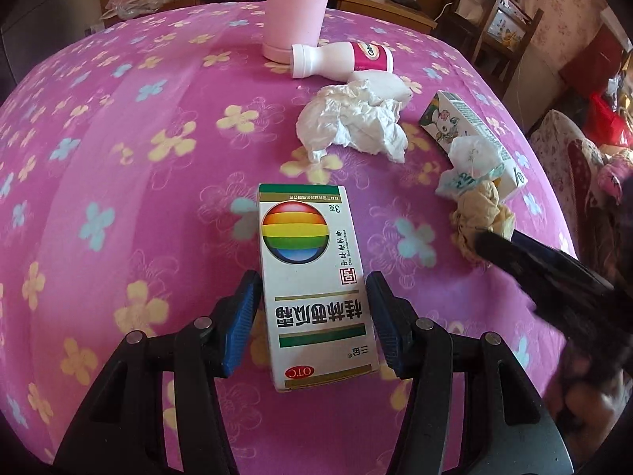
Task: Collect trash
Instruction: 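Grasp the rainbow medicine box with the left tool while the right tool grasps the beige crumpled paper, then carry both items over the cream bin and open both tools to drop them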
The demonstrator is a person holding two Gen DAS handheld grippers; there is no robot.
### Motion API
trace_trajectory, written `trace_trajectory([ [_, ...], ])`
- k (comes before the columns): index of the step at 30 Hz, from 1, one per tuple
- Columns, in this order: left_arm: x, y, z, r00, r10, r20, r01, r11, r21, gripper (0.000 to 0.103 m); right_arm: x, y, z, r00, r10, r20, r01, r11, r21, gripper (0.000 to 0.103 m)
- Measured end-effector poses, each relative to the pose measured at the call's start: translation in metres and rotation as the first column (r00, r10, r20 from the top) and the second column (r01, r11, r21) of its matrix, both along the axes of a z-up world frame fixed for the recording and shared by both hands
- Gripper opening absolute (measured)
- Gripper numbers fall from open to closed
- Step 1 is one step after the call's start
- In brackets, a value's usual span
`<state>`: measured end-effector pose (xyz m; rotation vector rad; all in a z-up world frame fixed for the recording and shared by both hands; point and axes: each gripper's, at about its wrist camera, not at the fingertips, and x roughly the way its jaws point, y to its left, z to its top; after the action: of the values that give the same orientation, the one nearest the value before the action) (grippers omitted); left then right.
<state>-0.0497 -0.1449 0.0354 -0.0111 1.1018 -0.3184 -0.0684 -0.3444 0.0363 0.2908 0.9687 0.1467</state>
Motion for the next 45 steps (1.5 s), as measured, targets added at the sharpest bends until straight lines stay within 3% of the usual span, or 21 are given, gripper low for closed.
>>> trace_trajectory([
  [3,0.002,-0.001,-0.003,1.0,0.011,-0.009,-0.011,1.0,-0.004,0.054,-0.004,-0.001,-0.002,1.0,-0.008,0.003,0.008,1.0,0.021,0.03],
  [9,-0.004,-0.004,-0.005,1.0,0.014,0.015,-0.014,1.0,-0.016,0.053,-0.046,-0.012,0.025,0.998,0.03,0.048,-0.029,0.999,-0.036,0.03],
  [14,-0.021,-0.019,0.008,0.998,-0.018,0.064,0.019,1.0,-0.012,0.053,-0.083,-0.04,0.034,0.998,-0.006,0.057,0.009,0.999,-0.054,0.03],
  [25,-0.063,-0.081,0.036,0.981,-0.151,0.12,0.155,0.988,-0.022,0.053,-0.143,-0.105,0.041,0.988,-0.143,0.061,0.147,0.988,-0.056,0.03],
  [38,-0.096,-0.148,0.047,0.956,-0.254,0.147,0.256,0.967,-0.001,0.052,-0.184,-0.147,0.047,0.97,-0.229,0.077,0.233,0.971,-0.046,0.03],
  [45,-0.109,-0.194,0.045,0.932,-0.333,0.144,0.336,0.942,0.005,0.052,-0.21,-0.182,0.048,0.951,-0.3,0.074,0.304,0.952,-0.049,0.03],
])
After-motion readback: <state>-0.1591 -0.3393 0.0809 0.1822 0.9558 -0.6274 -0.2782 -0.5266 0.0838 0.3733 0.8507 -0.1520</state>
